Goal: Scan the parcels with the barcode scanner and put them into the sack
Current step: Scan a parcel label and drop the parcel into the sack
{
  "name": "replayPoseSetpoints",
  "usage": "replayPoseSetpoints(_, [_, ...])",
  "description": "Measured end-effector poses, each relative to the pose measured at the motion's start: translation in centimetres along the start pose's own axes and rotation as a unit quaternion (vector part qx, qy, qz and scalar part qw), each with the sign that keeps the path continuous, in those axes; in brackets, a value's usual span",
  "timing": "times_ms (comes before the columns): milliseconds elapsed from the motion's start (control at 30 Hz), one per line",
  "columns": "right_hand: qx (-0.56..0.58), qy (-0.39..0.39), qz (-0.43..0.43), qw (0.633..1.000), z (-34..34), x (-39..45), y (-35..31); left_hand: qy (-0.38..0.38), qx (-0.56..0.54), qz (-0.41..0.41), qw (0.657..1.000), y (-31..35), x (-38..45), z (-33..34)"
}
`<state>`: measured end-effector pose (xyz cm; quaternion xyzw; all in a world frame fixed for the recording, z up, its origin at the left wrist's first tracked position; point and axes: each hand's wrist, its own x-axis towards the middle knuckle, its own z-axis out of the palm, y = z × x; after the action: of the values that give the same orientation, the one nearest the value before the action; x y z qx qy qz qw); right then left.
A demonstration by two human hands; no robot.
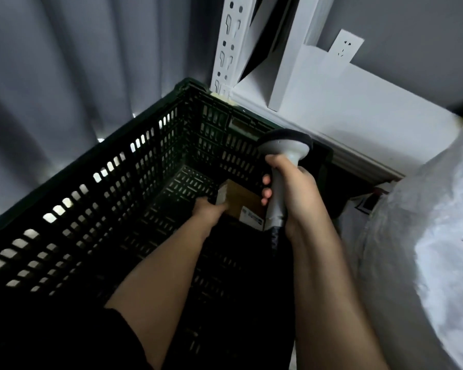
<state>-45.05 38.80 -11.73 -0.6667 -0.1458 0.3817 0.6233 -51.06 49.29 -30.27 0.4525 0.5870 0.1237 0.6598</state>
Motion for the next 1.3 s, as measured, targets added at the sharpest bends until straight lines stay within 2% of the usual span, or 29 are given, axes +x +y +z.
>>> replayPoseSetpoints(100, [-0.007,-0.014,-0.011,1.0,0.4,-2.5,-1.0,-0.017,-0.019,0.003,1.0,1.5,-4.2,-3.4])
replayPoseSetpoints(233, [0.022,-0.055,0.002,0.998,1.6,-7.3,-2.9,0.025,0.005,0.116,0.993,3.5,-13.9,-8.1])
replayPoseSetpoints(400, [0.082,-0.128,0.01,0.988,1.4,-14.9,-6.3,0.106,0.103,0.242,0.959,3.7,-26.1,-12.3])
replayPoseSetpoints(500, [0.109,-0.173,-0.008,0.979,0.1,-19.6,-8.2,0.145,0.159,0.311,0.926,3.9,-32.9,-14.4])
replayPoseSetpoints(633, [0.097,-0.181,-0.035,0.978,-2.3,-24.7,-9.0,0.259,0.264,0.388,0.844,2.9,-40.7,-15.9])
replayPoseSetpoints(700, [0.09,-0.157,-0.045,0.982,-3.2,-26.6,-8.8,0.319,0.308,0.454,0.773,1.5,-43.9,-16.7])
replayPoseSetpoints(733, [0.087,-0.139,-0.053,0.985,-3.7,-27.3,-8.4,0.334,0.333,0.49,0.733,0.7,-44.9,-17.1])
replayPoseSetpoints(800, [0.08,-0.112,-0.062,0.989,-4.4,-28.6,-7.4,0.344,0.35,0.547,0.678,-1.0,-46.1,-17.9])
replayPoseSetpoints(900, [0.067,-0.096,-0.06,0.991,-5.1,-29.7,-6.2,0.351,0.332,0.609,0.629,-2.2,-47.3,-18.4])
replayPoseSetpoints(967, [0.089,-0.115,-0.058,0.988,-5.3,-30.1,-6.1,0.355,0.329,0.634,0.604,-2.0,-48.0,-18.4])
replayPoseSetpoints(1067, [0.124,-0.147,-0.068,0.979,-5.6,-30.2,-6.7,0.35,0.326,0.66,0.58,-1.2,-48.6,-18.7])
replayPoseSetpoints(1167, [0.133,-0.134,-0.077,0.979,-6.1,-30.1,-7.1,0.317,0.348,0.678,0.565,-0.7,-48.5,-18.8])
replayPoseSetpoints(1233, [0.141,-0.121,-0.078,0.979,-6.2,-30.0,-7.2,0.309,0.357,0.675,0.568,-0.2,-48.5,-18.1])
replayPoseSetpoints(1300, [0.151,-0.109,-0.083,0.979,-6.3,-29.8,-7.5,0.312,0.358,0.653,0.59,0.3,-48.7,-17.0])
